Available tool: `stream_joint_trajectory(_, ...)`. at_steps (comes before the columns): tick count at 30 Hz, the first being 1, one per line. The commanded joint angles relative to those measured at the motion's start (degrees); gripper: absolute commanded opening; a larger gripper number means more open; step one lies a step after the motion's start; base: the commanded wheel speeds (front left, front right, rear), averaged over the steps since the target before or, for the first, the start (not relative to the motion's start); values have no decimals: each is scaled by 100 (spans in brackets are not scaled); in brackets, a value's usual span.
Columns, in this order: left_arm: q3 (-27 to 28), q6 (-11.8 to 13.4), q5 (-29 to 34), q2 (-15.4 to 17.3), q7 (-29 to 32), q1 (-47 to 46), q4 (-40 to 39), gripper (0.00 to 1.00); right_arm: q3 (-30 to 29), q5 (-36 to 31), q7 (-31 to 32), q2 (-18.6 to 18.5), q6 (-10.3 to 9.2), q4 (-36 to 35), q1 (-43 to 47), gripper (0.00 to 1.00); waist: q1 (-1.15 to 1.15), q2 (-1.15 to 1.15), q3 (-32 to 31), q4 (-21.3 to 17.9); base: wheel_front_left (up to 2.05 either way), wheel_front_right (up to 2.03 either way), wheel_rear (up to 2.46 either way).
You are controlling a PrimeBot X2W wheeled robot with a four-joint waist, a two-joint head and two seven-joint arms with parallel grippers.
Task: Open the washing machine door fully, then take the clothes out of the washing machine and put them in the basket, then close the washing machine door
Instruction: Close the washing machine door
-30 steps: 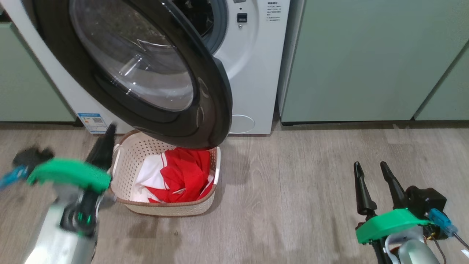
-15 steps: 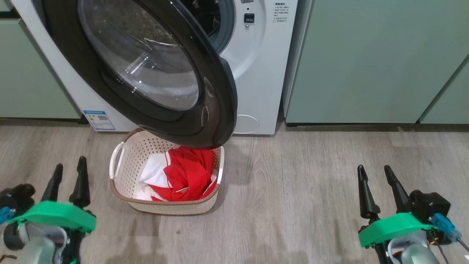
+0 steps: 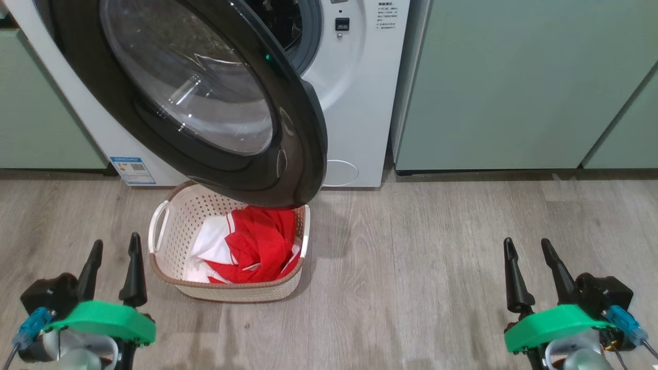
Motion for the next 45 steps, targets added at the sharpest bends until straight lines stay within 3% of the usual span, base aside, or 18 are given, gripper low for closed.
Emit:
stream_joint_trajectory(1, 233, 6, 80, 97, -42, -147, -173, 100, 113, -46, -36, 22, -3, -187, -63, 100, 0, 0, -4, 2, 0, 0, 0)
stream_joint_trajectory(5, 259, 6, 135, 48, -42, -143, -176, 100, 105, 4, -36, 29, -3, -235, -94, 100, 0, 0, -10, 13, 0, 0, 0)
stream_joint_trajectory(7, 241, 6, 161, 52, -42, -140, -160, 100, 74, 44, -36, 32, -3, -317, -130, 55, 0, 0, -9, 25, 0, 0, 0)
stream_joint_trajectory(8, 228, 6, 177, 59, -42, -133, -153, 100, 52, 61, -36, 32, -3, -364, -158, 11, 0, 0, -7, 31, 0, 0, 0)
stream_joint_trajectory(9, 215, 6, 199, 68, -42, -119, -144, 100, 12, 95, -36, 33, -3, -416, -195, 0, 0, 0, -4, 38, 0, 0, 0)
stream_joint_trajectory(16, 154, 6, 274, 24, -42, -45, -120, 100, -3, 328, -36, 25, -3, -1082, -801, 0, 0, 0, 39, 150, 0, 0, 0)
stream_joint_trajectory(25, -74, 6, 329, -30, -42, -123, -87, 100, 1458, 626, -36, -251, -3, -1384, -2060, 0, 0, 0, 70, 616, 0, 0, 0)
stream_joint_trajectory(34, -379, 6, 343, -153, -42, -278, 3, 100, 3488, 1067, -36, -434, -3, -172, -3166, 0, 0, 0, 101, 1306, 0, 0, 0)
stream_joint_trajectory(41, -551, 6, 336, -215, -42, -371, 13, 100, 3895, 1414, -36, -329, -3, 981, -3594, 0, 0, 0, 252, 1604, 0, 0, 0)
stream_joint_trajectory(45, -581, 6, 355, -306, -42, -430, -33, 100, 3812, 1490, -36, -265, -3, 1607, -3911, 0, 0, 0, 434, 1672, 0, 0, 0)
